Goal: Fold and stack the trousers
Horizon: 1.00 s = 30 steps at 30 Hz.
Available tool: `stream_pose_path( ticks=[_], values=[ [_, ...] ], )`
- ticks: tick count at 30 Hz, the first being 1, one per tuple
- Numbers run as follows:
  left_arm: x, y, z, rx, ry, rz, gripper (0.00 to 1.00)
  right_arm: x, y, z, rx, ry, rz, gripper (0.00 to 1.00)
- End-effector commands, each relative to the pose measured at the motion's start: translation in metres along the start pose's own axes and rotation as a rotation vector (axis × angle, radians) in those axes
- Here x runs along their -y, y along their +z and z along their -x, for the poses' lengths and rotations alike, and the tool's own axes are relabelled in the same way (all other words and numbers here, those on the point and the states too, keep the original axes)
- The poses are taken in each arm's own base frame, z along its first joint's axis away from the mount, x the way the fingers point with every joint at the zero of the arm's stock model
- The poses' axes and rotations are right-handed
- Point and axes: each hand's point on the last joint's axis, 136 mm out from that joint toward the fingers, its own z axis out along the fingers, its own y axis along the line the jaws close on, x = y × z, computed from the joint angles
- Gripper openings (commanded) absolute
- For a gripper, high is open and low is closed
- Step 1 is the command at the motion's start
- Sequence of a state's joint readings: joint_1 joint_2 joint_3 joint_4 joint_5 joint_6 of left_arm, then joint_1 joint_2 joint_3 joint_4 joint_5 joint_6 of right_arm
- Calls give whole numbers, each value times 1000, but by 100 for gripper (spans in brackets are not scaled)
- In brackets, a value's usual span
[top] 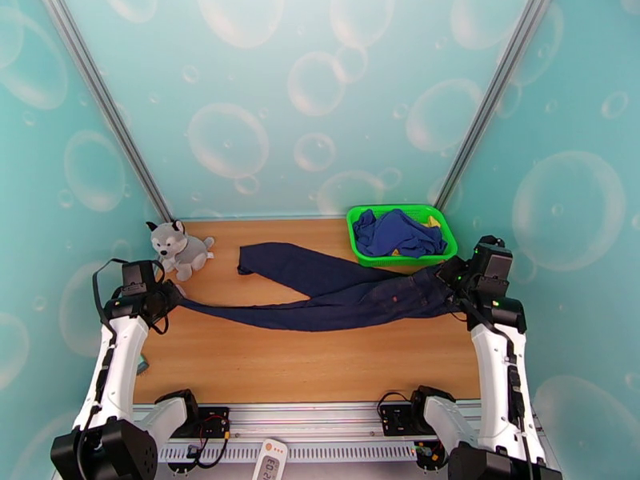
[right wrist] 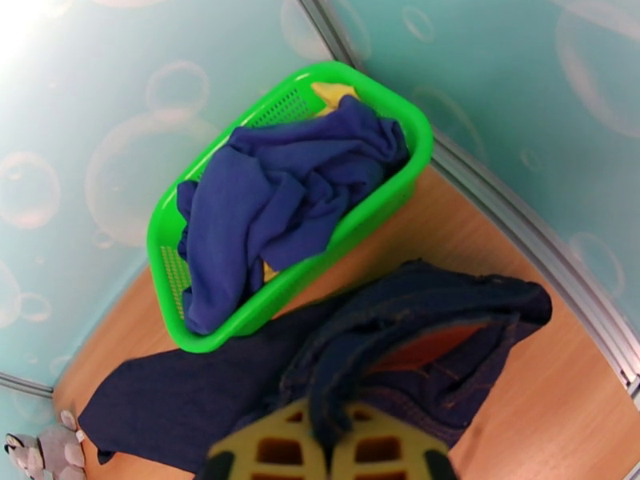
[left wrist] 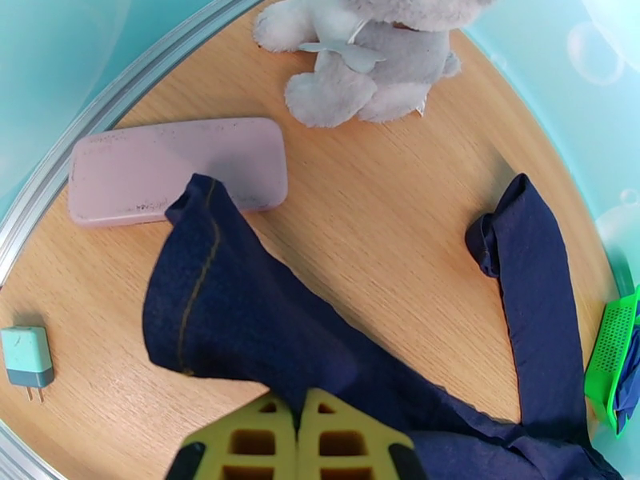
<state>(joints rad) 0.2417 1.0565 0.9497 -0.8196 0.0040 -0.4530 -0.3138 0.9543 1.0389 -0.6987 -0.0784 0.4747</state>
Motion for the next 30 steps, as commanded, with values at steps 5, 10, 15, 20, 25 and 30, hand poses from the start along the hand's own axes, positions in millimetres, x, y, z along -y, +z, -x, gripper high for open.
stream_pose_path(
  ticks=[5,10,15,20,25,30],
  values=[
    [-12,10,-5,-11,-58,67,0,16,47,-39,-115,-11,18,0],
    [-11,16,6,37,-99,74,0,14,99,-55,-185,6,-10,0],
    [-5,26,11,46,-103,49,0,21,130,-42,-161,1,-89,7],
    [3,36,6,23,-84,13,0,35,103,-17,-81,-9,-144,94],
    [11,36,1,20,-44,-1,0,91,41,-10,-4,130,-260,99],
    [13,38,-2,18,-12,20,0,129,12,-33,-50,280,-300,99]
  ],
)
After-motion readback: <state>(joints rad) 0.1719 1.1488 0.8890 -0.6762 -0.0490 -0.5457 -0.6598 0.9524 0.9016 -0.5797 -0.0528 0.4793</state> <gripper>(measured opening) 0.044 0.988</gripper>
